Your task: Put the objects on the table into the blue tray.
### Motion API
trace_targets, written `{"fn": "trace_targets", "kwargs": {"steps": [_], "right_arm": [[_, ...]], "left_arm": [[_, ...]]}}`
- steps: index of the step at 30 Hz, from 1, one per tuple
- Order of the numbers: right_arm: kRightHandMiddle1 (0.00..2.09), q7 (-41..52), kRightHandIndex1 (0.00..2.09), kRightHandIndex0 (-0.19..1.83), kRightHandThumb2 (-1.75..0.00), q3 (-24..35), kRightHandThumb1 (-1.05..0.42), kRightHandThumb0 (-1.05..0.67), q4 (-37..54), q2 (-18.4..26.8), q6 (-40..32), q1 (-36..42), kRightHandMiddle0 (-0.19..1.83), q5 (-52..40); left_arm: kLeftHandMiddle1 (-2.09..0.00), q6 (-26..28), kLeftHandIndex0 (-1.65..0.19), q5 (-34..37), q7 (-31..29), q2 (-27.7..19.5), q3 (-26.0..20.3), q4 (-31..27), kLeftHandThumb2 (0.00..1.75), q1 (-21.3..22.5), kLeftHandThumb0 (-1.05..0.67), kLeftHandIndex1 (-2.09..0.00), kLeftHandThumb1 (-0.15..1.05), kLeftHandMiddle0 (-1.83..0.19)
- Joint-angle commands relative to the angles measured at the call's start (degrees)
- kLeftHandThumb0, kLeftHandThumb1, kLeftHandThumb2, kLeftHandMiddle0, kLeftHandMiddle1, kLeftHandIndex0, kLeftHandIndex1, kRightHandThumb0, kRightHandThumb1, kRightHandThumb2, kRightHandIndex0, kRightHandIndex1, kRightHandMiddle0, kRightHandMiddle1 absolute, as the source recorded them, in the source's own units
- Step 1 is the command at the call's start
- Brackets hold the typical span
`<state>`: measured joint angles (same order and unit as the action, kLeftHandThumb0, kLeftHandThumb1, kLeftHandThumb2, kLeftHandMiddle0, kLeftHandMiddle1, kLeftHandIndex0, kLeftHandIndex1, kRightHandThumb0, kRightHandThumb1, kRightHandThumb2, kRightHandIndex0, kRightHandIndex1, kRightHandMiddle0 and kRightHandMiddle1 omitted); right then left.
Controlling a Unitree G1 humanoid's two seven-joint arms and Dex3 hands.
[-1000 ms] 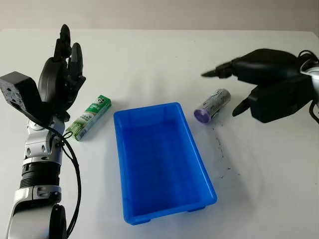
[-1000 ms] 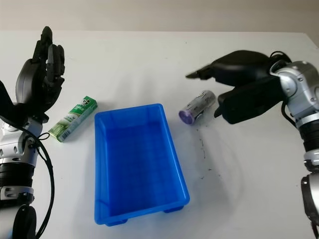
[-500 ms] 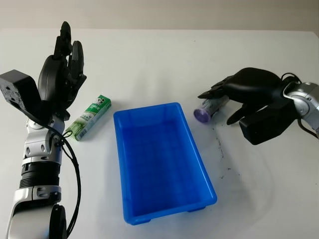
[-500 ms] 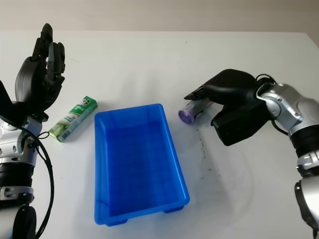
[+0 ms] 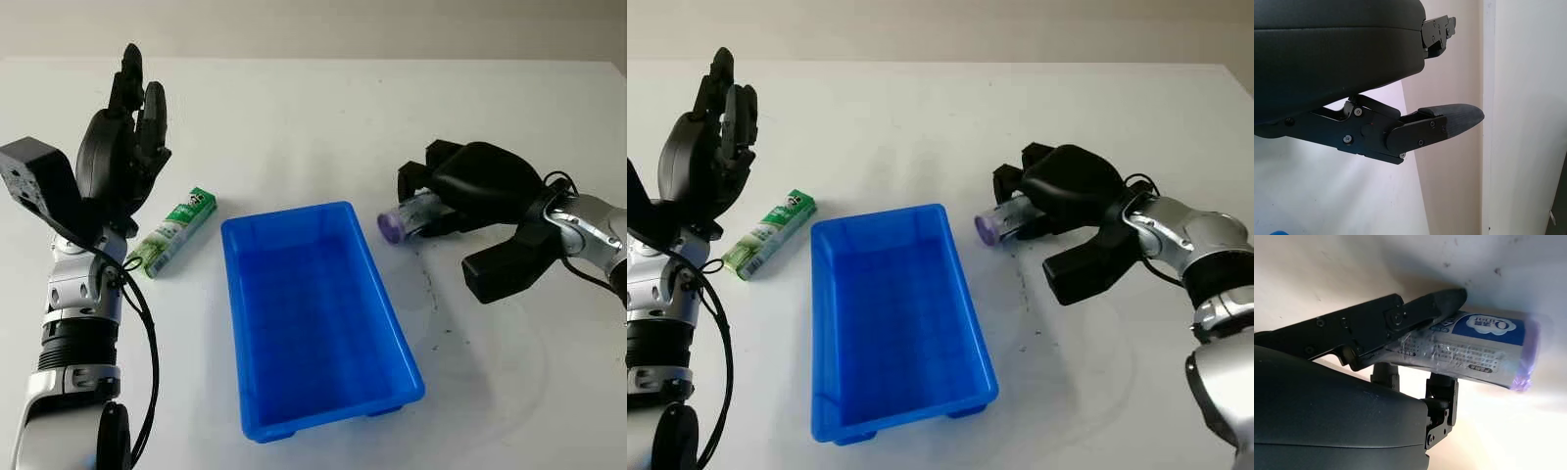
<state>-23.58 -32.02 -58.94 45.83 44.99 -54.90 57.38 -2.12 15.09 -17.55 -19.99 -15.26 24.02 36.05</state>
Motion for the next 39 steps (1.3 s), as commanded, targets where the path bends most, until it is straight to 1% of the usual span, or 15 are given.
{"fn": "trace_targets", "kwargs": {"steps": [1,4,6,8,12,17,20,22,24,27,29,33,34,38,39], "right_arm": [[2.09,-2.89,2.09,0.86,-0.31,-0.32,-1.05,-0.53,-0.65,-0.24,0.74,-1.97,0.67,0.29],[2.09,-6.77,2.09,0.85,-0.26,0.45,-1.05,-0.52,-0.95,-0.42,0.18,-3.95,0.69,-0.29],[2.09,-10.44,2.09,0.84,-0.15,0.24,-1.04,-0.51,-0.6,-0.29,-0.67,-5.83,0.68,0.72],[2.09,-11.32,2.09,0.84,-0.1,1.74,-1.05,-0.5,-0.04,-0.57,-2.09,-7.96,0.68,-0.78],[2.09,-10.99,2.09,0.85,-0.15,6.73,-1.05,-0.49,1.26,-1.47,-2.84,-11.36,0.67,-6.9],[2.09,-7.93,2.09,1.03,-0.16,11.68,-1.05,-0.48,6.22,-2.87,-1.1,-13.7,0.89,-13.98],[2.09,0.8,2.09,1.09,-0.18,14.98,-1.05,-0.49,11.96,-5.22,0.3,-11.79,0.94,-22.67],[2.09,8.24,2.09,1.05,-0.18,16.17,-1.05,-0.47,16.18,-6.69,1.33,-9.67,0.86,-28.94],[2.09,16.8,2.09,0.98,-0.17,16.37,-1.05,-0.48,23.44,-8.15,0.39,-5.75,0.76,-35.17],[2.09,25.98,2.09,0.96,-0.15,16.81,-1.05,-0.5,30.45,-9.15,-1.27,-1.57,0.73,-40.26],[2.09,34.17,2.09,0.87,-0.13,16.26,-1.05,-0.51,34.41,-9.35,-3.1,0.98,0.68,-44.66],[2.09,49.14,2.09,0.58,-0.13,15.12,-1.05,-0.59,42.33,-8.04,-9.12,4.44,0.46,-48.58],[2.06,52.17,2.04,0.46,-0.11,15.06,-1.05,-0.61,43.8,-8.01,-10.19,5.15,0.36,-49.52],[1.88,58.49,1.92,0.07,-0.12,16.3,-1.05,-0.62,46.74,-8.76,-12.13,6.98,0.01,-51.57],[1.86,59.25,1.91,0.03,-0.12,16.61,-1.05,-0.62,46.97,-8.84,-11.98,7.06,-0.03,-51.58]], "left_arm": [[0.0,-0.4,0.19,-0.07,-0.25,-0.45,-0.06,0.14,0.59,0.69,-0.64,0.0,1.05,0.19],[0.0,-0.47,0.19,0.11,-0.45,-0.37,-0.04,0.43,0.6,0.97,-0.63,0.0,1.05,0.19],[0.0,-0.52,0.19,0.02,-0.47,-0.39,0.04,0.52,0.59,1.02,-0.64,0.0,1.05,0.19],[0.0,-0.49,0.19,-0.13,-0.57,-0.51,0.16,0.54,0.59,1.06,-0.64,0.0,1.05,0.19],[0.0,-0.23,0.19,-0.3,-0.38,-0.56,0.29,0.27,0.6,1.06,-0.64,0.0,1.05,0.19],[0.0,-0.31,0.19,-0.3,-0.42,-0.62,0.32,0.02,0.6,0.94,-0.64,0.0,1.05,0.19],[0.0,-0.2,0.19,0.11,-0.62,-0.44,0.19,-0.27,0.6,0.79,-0.64,0.0,1.05,0.19],[0.0,-0.28,0.19,-0.07,-0.3,-0.33,0.22,-0.38,0.6,0.73,-0.64,0.0,1.05,0.19],[0.0,-0.51,0.19,-0.28,0.03,-0.24,0.28,-0.37,0.6,0.67,-0.63,0.0,1.05,0.19],[0.0,-0.42,0.19,-0.1,0.18,-0.09,0.29,-0.42,0.6,0.63,-0.63,0.0,1.05,0.19],[0.0,-0.09,0.19,0.0,0.47,0.03,0.26,-0.55,0.59,0.59,-0.63,0.0,1.05,0.19],[0.0,-0.43,0.19,-0.15,0.62,-0.01,0.35,-0.3,0.59,0.5,-0.64,0.0,1.05,0.19],[0.0,-0.56,0.19,-0.13,0.53,-0.05,0.34,-0.16,0.59,0.48,-0.64,0.0,1.05,0.19],[0.0,-0.58,0.19,-0.31,0.54,-0.01,0.49,0.18,0.6,0.46,-0.64,0.0,1.05,0.19],[0.0,-0.63,0.19,-0.37,0.46,-0.04,0.56,0.3,0.6,0.45,-0.65,0.0,1.05,0.19]]}}
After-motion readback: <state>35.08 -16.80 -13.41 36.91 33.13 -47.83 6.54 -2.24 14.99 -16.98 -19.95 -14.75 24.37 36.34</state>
